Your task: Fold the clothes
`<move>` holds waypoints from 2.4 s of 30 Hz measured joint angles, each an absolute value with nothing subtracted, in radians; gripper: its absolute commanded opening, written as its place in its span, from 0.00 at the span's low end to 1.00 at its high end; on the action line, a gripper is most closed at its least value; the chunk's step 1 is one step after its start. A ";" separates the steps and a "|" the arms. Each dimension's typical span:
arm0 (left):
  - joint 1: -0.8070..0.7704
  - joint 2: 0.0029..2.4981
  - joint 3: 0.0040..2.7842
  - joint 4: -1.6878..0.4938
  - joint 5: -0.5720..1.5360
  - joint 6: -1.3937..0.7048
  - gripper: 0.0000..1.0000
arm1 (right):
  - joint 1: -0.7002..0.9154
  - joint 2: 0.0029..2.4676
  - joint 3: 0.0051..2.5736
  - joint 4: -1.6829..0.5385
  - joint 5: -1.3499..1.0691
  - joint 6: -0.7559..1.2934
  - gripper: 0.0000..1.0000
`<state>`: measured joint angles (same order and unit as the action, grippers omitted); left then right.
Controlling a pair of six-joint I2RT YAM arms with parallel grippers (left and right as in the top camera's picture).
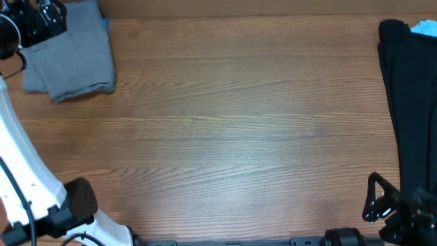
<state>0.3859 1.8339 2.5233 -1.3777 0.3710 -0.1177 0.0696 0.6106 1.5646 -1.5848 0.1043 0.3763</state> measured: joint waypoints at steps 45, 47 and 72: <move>0.386 1.145 1.426 -1.237 0.348 -0.167 1.00 | 0.070 0.592 1.394 -1.449 0.153 0.369 1.00; 0.386 1.182 1.426 -1.237 0.348 -0.167 1.00 | 0.070 0.592 1.394 -1.460 0.153 0.369 1.00; 0.386 1.634 1.425 -1.230 0.348 -0.167 1.00 | 0.059 0.445 0.979 -0.964 0.153 0.281 1.00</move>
